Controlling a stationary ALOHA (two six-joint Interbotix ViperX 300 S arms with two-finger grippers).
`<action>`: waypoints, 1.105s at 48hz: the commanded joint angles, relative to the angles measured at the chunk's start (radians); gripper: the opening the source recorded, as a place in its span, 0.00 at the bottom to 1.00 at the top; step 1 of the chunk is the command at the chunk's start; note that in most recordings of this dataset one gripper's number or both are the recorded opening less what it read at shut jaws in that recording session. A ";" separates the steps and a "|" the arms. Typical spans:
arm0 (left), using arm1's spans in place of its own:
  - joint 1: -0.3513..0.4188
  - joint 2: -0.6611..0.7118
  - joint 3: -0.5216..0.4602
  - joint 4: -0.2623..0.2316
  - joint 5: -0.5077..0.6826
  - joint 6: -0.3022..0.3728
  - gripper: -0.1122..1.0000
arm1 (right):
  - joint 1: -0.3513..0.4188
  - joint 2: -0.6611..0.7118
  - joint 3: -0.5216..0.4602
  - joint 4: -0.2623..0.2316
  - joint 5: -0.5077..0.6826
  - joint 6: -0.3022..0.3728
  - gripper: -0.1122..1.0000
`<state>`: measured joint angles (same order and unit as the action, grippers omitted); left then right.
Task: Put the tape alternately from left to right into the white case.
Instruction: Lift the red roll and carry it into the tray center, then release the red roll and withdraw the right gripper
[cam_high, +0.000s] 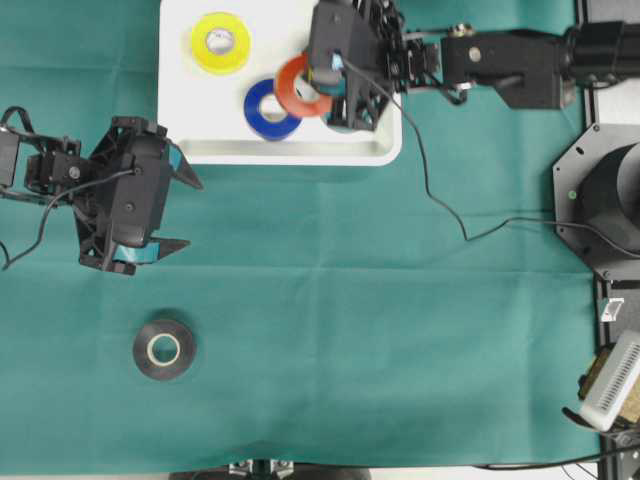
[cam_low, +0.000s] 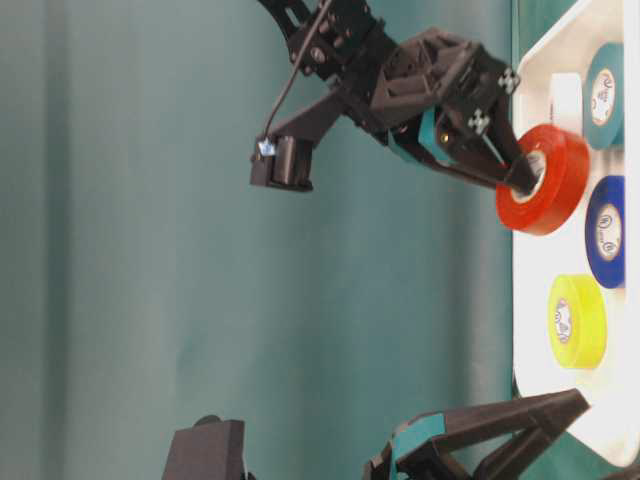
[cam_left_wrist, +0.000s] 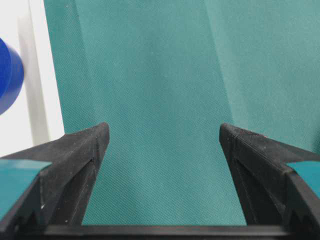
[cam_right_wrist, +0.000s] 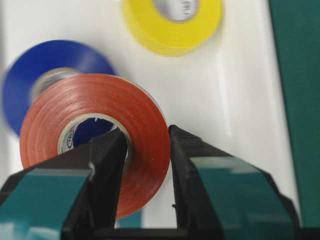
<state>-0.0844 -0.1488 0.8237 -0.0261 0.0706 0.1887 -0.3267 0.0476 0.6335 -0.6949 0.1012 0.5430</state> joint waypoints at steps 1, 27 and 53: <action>-0.003 -0.008 -0.009 0.000 -0.008 0.000 0.72 | -0.017 0.000 -0.040 -0.003 -0.009 0.002 0.32; -0.003 -0.002 -0.009 0.000 -0.009 0.000 0.72 | -0.034 0.028 -0.051 -0.037 -0.011 0.000 0.32; -0.003 -0.003 -0.011 0.000 -0.009 0.000 0.72 | 0.028 -0.048 -0.015 -0.037 -0.009 0.008 0.75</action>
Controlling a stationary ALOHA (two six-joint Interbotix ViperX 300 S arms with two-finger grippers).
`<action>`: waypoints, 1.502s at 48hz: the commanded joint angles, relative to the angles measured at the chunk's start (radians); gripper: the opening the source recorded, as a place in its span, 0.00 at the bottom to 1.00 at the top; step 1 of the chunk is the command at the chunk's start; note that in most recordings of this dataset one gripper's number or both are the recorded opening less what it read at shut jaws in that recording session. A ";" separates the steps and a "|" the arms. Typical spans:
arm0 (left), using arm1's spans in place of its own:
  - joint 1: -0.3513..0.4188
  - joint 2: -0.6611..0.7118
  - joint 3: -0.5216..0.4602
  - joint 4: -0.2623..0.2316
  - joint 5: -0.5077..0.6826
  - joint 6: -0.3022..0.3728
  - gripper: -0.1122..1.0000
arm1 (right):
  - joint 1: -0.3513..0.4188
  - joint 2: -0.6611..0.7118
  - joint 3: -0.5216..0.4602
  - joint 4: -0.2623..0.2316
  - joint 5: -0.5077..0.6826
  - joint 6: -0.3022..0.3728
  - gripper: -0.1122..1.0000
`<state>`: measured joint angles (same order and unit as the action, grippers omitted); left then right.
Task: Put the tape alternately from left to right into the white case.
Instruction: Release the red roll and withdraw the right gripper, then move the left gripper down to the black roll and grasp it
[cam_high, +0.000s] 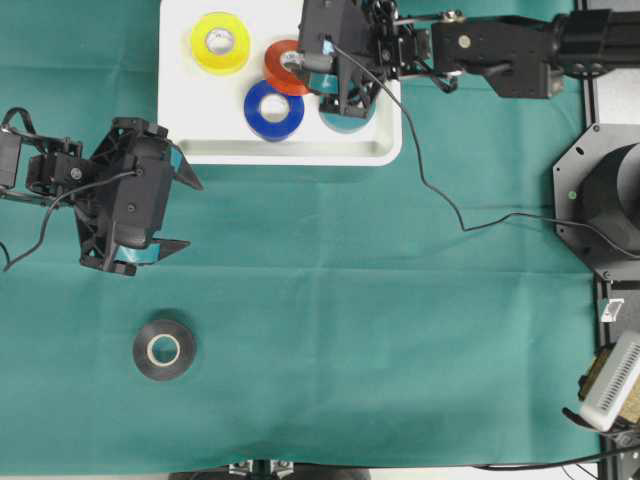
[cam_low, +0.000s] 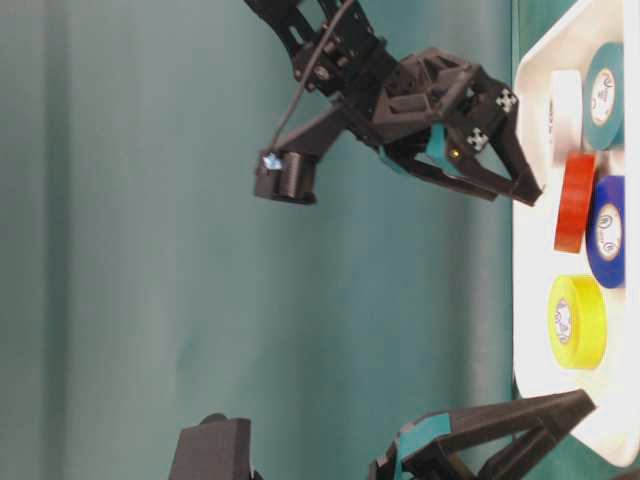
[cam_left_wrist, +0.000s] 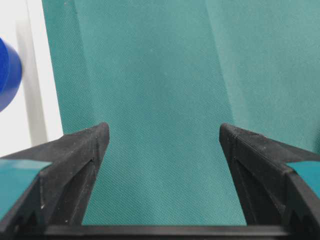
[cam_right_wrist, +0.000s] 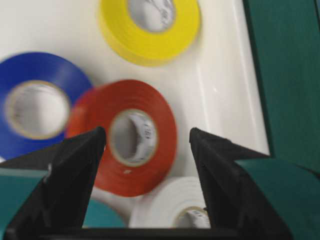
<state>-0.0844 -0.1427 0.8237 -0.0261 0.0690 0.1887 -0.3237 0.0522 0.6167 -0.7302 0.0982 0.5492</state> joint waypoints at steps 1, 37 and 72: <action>-0.003 -0.008 -0.011 0.000 -0.008 0.000 0.72 | 0.032 -0.060 0.006 -0.002 -0.006 0.002 0.75; -0.003 -0.009 -0.008 -0.002 -0.006 0.000 0.72 | 0.334 -0.172 0.109 0.000 -0.018 0.011 0.75; -0.009 -0.014 -0.009 0.000 -0.006 -0.002 0.72 | 0.482 -0.196 0.173 0.005 -0.018 0.084 0.75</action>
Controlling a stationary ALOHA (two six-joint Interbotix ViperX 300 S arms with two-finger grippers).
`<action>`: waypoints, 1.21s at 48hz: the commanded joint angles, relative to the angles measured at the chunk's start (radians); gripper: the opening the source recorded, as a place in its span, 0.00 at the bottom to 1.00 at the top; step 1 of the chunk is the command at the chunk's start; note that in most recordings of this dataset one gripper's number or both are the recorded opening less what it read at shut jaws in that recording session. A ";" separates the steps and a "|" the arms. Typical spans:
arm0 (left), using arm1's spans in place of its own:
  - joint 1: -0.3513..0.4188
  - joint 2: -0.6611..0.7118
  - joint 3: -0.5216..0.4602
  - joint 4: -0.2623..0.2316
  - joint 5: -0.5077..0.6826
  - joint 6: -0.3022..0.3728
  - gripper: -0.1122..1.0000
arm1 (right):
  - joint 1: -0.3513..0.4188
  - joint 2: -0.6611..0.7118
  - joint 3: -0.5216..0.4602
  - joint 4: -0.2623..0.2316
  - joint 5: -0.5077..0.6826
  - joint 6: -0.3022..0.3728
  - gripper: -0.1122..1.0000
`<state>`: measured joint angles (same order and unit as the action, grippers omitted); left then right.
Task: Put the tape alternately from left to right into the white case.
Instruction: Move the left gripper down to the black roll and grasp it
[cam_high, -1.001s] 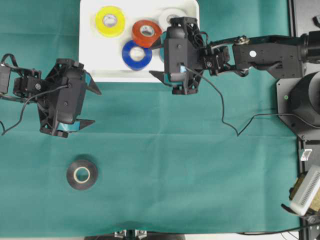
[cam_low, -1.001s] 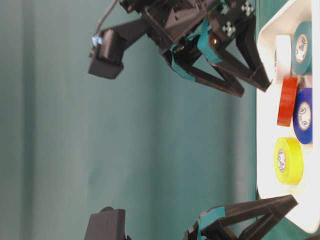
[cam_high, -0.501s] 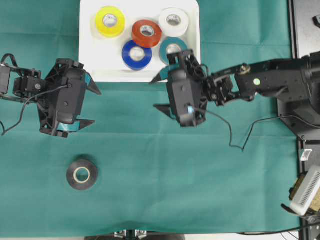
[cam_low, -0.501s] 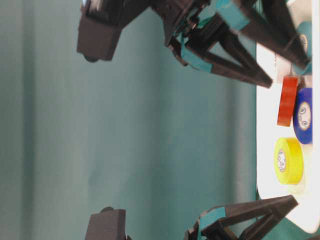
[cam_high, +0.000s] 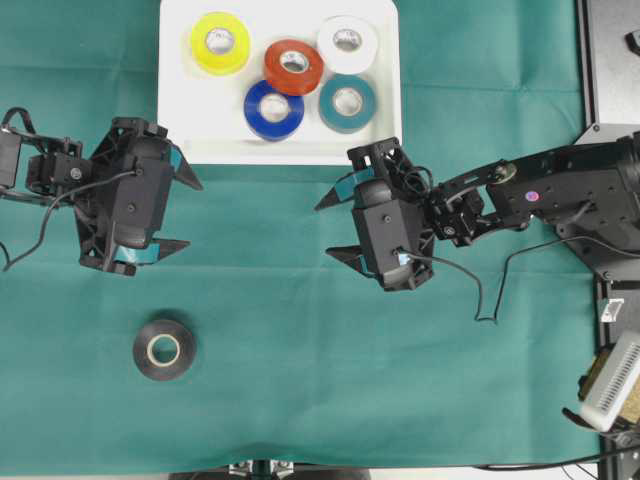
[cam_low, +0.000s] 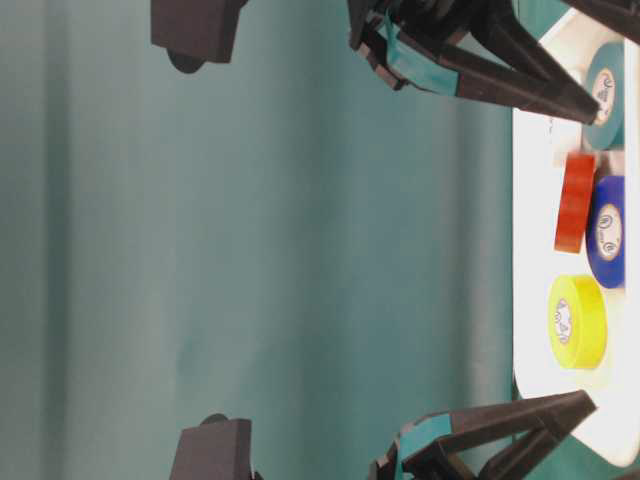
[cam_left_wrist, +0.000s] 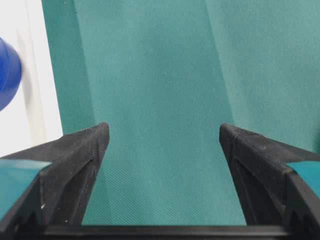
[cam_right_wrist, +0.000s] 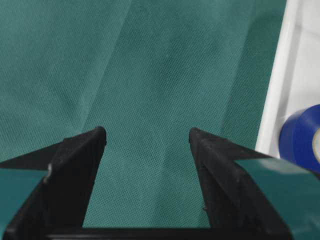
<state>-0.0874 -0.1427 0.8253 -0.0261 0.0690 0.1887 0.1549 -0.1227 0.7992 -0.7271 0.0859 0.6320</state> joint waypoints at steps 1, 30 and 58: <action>-0.008 -0.014 -0.011 0.000 -0.006 -0.002 0.72 | 0.003 -0.021 -0.009 0.002 -0.006 0.002 0.75; -0.179 -0.015 -0.015 -0.002 0.011 -0.222 0.72 | 0.003 -0.021 -0.014 0.002 -0.015 0.002 0.74; -0.293 0.028 -0.023 -0.002 0.025 -0.399 0.72 | 0.003 -0.021 -0.015 0.002 -0.017 0.003 0.74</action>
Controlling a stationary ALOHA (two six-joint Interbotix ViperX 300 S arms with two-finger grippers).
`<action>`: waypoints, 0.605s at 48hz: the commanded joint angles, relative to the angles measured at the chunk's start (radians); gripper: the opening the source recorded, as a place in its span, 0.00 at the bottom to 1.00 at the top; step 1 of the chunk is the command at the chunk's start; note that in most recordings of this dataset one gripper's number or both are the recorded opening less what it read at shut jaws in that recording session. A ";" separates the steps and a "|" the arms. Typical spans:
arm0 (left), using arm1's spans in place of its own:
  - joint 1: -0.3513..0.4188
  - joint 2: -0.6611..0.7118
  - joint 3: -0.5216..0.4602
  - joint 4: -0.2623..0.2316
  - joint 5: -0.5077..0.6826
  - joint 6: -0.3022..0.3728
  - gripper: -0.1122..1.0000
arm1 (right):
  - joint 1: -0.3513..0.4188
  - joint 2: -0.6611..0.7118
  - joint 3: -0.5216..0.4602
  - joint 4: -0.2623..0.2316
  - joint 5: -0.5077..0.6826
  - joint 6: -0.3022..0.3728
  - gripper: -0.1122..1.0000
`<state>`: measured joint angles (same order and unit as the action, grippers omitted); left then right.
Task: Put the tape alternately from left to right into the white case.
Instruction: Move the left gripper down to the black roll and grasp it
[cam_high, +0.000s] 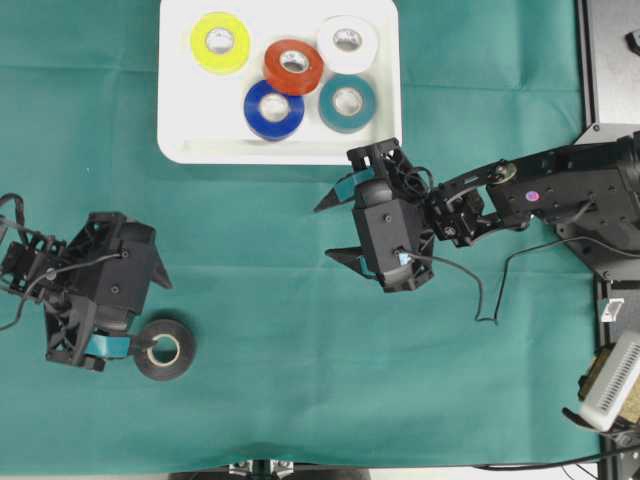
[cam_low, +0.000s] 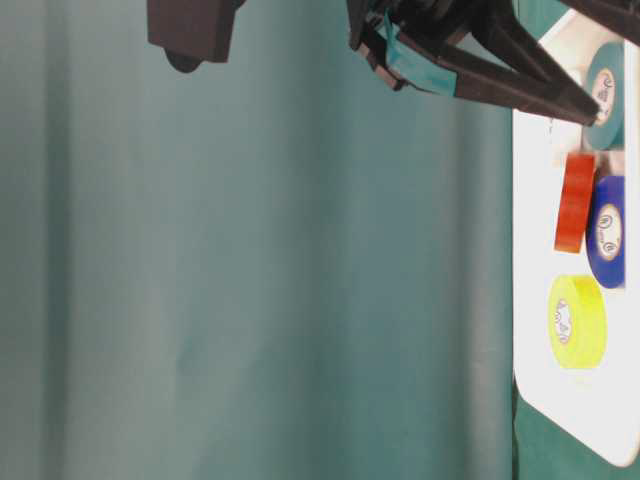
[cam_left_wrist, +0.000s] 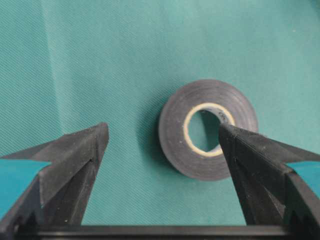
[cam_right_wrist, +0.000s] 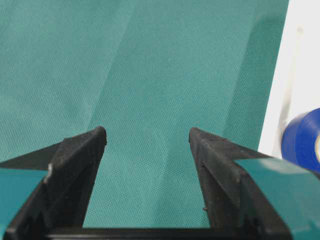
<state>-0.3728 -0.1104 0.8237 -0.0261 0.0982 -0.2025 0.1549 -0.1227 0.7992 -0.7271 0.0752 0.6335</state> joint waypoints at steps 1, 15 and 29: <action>-0.008 -0.002 -0.023 -0.002 -0.005 -0.011 0.72 | 0.003 -0.021 -0.015 0.002 -0.006 0.002 0.74; -0.008 0.077 -0.049 -0.002 -0.006 -0.028 0.72 | 0.003 -0.017 -0.015 0.002 -0.008 0.002 0.74; -0.008 0.170 -0.091 -0.002 -0.006 -0.029 0.72 | 0.003 -0.014 -0.018 0.002 -0.006 0.002 0.74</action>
<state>-0.3774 0.0598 0.7609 -0.0261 0.0966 -0.2301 0.1549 -0.1227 0.7977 -0.7271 0.0736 0.6335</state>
